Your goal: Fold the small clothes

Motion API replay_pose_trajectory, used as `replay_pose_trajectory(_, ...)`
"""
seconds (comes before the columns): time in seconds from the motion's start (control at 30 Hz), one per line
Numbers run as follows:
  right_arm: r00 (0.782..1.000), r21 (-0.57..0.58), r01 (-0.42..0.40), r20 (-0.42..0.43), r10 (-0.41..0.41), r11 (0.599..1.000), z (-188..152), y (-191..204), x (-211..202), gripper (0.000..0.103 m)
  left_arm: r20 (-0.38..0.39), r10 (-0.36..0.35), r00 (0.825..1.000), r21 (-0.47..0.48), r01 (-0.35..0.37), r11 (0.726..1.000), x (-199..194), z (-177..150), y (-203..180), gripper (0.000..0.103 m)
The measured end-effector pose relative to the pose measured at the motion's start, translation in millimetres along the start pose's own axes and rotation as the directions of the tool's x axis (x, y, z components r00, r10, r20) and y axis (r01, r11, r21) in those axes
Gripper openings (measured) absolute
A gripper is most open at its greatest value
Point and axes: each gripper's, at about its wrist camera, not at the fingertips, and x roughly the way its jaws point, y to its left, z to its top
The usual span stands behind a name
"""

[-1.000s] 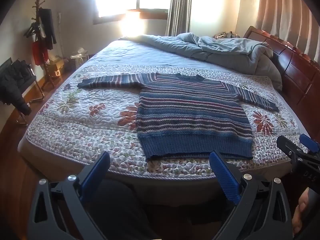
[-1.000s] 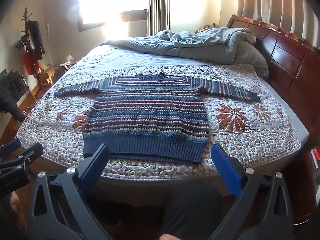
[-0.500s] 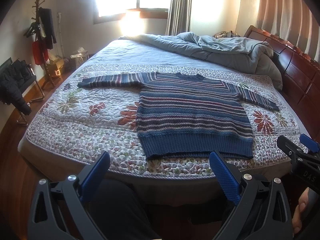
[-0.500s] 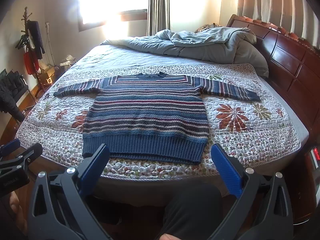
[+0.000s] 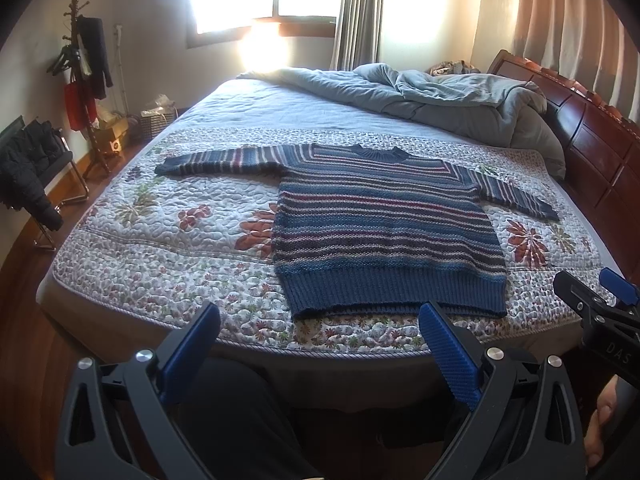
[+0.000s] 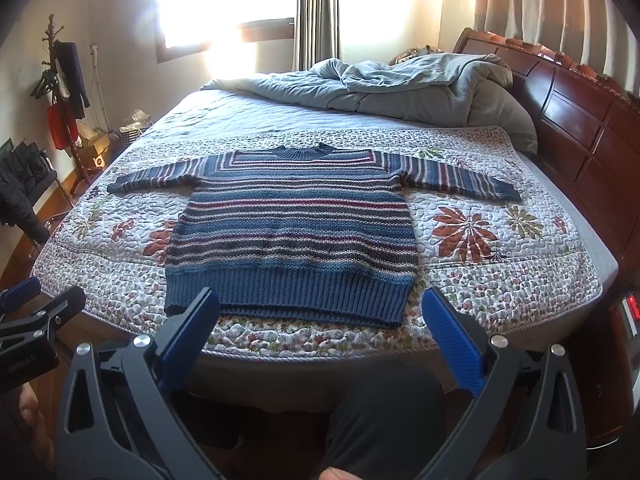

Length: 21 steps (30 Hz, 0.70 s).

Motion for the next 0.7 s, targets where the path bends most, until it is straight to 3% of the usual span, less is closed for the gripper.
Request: replay_pose_trajectory(0.7,1.0,0.001,0.0,-0.003,0.0,1.0,1.5,-2.1,-1.2,0.101,0.0,0.003,1.0,0.001,-0.003,1.0,-0.8,-0.5,-1.0,0.099)
